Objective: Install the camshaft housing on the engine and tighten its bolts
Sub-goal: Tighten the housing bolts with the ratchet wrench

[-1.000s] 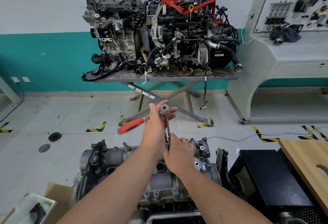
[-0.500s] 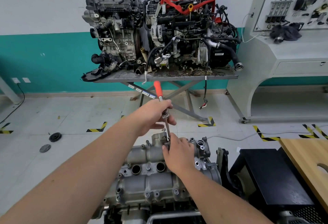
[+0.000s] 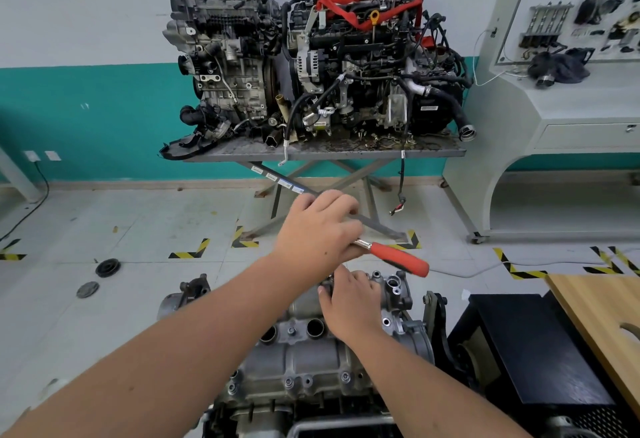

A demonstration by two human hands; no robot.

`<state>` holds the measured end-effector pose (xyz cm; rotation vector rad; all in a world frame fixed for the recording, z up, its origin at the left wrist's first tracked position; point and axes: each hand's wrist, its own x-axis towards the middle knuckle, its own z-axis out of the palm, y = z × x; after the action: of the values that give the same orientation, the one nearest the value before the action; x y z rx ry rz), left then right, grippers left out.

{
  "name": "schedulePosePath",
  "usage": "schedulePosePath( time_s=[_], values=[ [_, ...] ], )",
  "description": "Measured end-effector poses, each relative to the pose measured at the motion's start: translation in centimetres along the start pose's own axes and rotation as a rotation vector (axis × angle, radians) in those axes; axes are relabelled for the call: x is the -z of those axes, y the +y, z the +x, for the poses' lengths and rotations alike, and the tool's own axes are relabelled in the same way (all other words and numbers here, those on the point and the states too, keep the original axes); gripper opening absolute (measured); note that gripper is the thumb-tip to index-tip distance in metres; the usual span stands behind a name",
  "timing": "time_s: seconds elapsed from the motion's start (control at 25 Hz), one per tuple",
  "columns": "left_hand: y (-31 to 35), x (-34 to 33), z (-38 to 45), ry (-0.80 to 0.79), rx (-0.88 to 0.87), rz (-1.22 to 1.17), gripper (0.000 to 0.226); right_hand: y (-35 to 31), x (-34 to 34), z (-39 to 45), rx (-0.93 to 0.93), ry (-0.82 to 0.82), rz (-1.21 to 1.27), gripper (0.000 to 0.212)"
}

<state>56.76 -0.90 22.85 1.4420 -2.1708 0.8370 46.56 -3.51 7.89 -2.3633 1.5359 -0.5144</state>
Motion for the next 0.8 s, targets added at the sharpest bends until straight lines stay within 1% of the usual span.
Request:
schedulePosePath(
  time_s=[0.04, 0.08, 0.16, 0.2, 0.24, 0.28, 0.36, 0.4, 0.44, 0.48, 0.52, 0.56, 0.6, 0.68, 0.8],
  values=[
    [0.3, -0.4, -0.8, 0.126, 0.069, -0.039, 0.033, 0.0, -0.1, 0.0, -0.005, 0.017, 0.005, 0.032],
    [0.8, -1.1, -1.6, 0.176, 0.168, -0.087, 0.035, -0.1, 0.0, 0.0, -0.009, 0.03, 0.002, 0.03],
    [2.0, -2.5, -2.8, 0.175, 0.383, -0.212, 0.043, 0.0, -0.4, 0.1, 0.001, 0.02, -0.031, 0.028],
    [2.5, -2.9, -3.3, 0.166, 0.466, -0.316, 0.049, 0.0, -0.7, 0.2, 0.007, -0.008, -0.032, 0.027],
    [3.0, -3.1, -3.7, 0.165, 0.523, -0.461, 0.054, 0.1, -0.8, 0.3, 0.004, -0.038, 0.004, 0.028],
    [3.3, -3.2, -4.2, 0.184, 0.56, -0.643, 0.052, 0.0, -0.8, 0.3, -0.009, -0.062, 0.038, 0.032],
    [3.4, -3.3, -4.8, 0.206, 0.585, -1.006, 0.039, 0.0, -0.8, 0.4, 0.004, -0.021, -0.019, 0.042],
    [3.7, -3.3, -4.8, 0.209, 0.603, -1.096, 0.04, 0.0, -0.8, 0.4, 0.012, -0.003, -0.045, 0.045],
    [4.0, -3.4, -4.6, 0.195, 0.666, -1.178, 0.04, 0.1, -0.7, 0.4, 0.005, -0.01, -0.048, 0.046],
    [4.2, -3.1, -3.9, 0.197, 0.809, -1.28, 0.037, 0.1, -0.6, 0.4, -0.004, -0.019, -0.044, 0.047],
    [4.1, -3.0, -3.0, 0.188, 0.995, -1.417, 0.036, 0.2, -0.6, 0.4, -0.015, -0.028, -0.033, 0.048],
    [3.7, -2.9, -2.4, 0.156, 1.14, -1.542, 0.038, 0.2, -0.6, 0.3, -0.021, -0.028, -0.025, 0.05],
    [3.3, -2.8, -2.3, 0.131, 1.191, -1.651, 0.045, 0.2, -0.5, 0.3, -0.024, -0.029, -0.019, 0.052],
    [2.3, -2.4, -2.2, 0.119, 1.192, -1.789, 0.046, 0.2, -0.4, 0.3, -0.024, -0.028, -0.02, 0.054],
    [1.0, -2.0, -1.6, 0.108, 1.244, -1.782, 0.041, 0.2, -0.4, 0.3, -0.019, -0.025, -0.023, 0.052]
  ],
)
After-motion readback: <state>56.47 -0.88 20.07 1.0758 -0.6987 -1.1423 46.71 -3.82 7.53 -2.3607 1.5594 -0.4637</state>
